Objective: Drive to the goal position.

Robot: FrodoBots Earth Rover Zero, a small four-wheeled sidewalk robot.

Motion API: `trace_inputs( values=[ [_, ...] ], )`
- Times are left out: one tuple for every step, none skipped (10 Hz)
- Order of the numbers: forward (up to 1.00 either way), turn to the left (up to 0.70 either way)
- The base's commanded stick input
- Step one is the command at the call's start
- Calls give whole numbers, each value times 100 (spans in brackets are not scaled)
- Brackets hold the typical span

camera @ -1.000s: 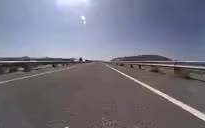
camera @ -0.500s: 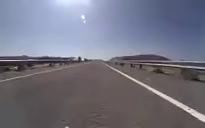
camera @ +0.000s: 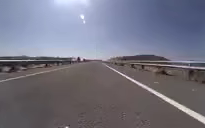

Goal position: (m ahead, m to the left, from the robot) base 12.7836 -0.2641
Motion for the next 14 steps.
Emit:
trace_inputs(
  values=[
    [100,0],
    [100,0],
    [100,0],
    [100,0],
    [100,0],
    [100,0],
    [100,0],
    [100,0],
    [100,0],
    [100,0],
    [100,0],
    [100,0],
    [100,0],
    [100,0]
  ],
)
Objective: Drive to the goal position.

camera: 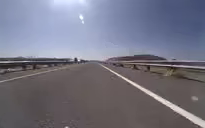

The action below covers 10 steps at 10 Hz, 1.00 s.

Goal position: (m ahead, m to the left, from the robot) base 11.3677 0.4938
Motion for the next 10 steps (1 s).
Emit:
trace_inputs(
  values=[
    [100,0],
    [100,0],
    [100,0],
    [100,0],
    [100,0],
    [100,0],
    [100,0],
    [100,0],
    [100,0],
    [100,0]
  ],
)
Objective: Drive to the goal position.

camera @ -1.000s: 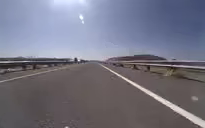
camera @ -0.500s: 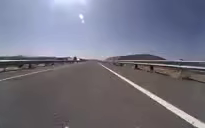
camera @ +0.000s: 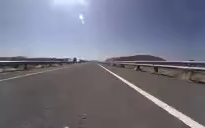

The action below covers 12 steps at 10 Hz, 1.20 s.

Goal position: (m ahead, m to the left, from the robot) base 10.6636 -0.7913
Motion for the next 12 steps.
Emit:
trace_inputs(
  values=[
    [100,0],
    [100,0],
    [100,0],
    [100,0],
    [100,0],
    [100,0],
    [100,0],
    [100,0],
    [100,0],
    [100,0],
    [100,0],
    [100,0]
  ],
)
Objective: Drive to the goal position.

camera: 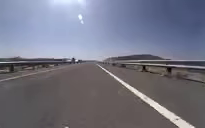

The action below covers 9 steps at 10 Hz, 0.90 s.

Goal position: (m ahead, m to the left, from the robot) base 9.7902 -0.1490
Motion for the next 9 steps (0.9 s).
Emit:
trace_inputs(
  values=[
    [100,0],
    [100,0],
    [100,0],
    [100,0],
    [100,0],
    [100,0],
    [100,0],
    [100,0],
    [100,0]
  ],
)
